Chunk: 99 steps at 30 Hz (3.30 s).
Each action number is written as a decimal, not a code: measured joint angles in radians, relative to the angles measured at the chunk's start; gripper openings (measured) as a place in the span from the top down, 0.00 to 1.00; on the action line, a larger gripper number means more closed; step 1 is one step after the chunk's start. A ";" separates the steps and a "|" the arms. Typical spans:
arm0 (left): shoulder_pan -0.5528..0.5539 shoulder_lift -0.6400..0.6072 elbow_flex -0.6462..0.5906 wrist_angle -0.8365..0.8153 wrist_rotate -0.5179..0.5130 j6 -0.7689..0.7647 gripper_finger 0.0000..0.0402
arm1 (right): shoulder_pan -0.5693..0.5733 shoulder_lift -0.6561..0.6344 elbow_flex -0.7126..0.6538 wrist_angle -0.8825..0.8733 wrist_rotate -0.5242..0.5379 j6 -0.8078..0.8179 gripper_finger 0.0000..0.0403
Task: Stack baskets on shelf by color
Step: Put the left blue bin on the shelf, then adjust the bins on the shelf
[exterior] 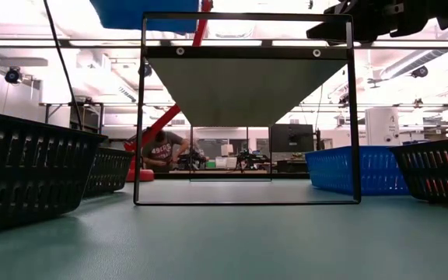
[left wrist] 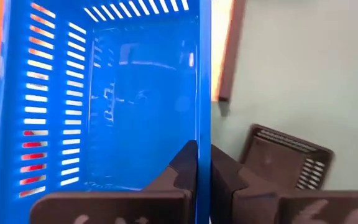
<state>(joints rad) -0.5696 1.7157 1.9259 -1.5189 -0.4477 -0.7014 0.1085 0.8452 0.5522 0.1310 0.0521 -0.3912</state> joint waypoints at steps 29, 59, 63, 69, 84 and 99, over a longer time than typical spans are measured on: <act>0.339 -0.001 -0.230 0.519 0.132 0.608 1.00 | 0.000 -0.113 0.001 -0.152 0.053 0.076 0.98; 0.413 -0.001 -0.323 0.622 0.177 0.608 1.00 | 0.000 -0.150 -0.011 -0.189 0.053 0.102 0.98; 0.414 -0.001 -0.323 0.622 0.177 0.608 1.00 | 0.000 -0.150 -0.011 -0.190 0.053 0.103 0.98; 0.420 -0.001 -0.323 0.621 0.182 0.607 0.93 | 0.000 -0.150 -0.012 -0.202 0.053 0.105 0.98; 0.412 -0.053 -0.304 0.578 0.182 0.612 0.59 | 0.000 -0.150 -0.012 -0.201 0.053 0.128 0.98; 0.325 -0.325 -0.531 0.636 -0.025 0.612 0.58 | -0.011 -0.074 -0.013 -0.041 0.236 0.212 0.98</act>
<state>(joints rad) -0.2450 1.3906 1.3950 -0.8828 -0.4725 -0.0893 0.0973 0.7710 0.5392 0.0900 0.2877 -0.1793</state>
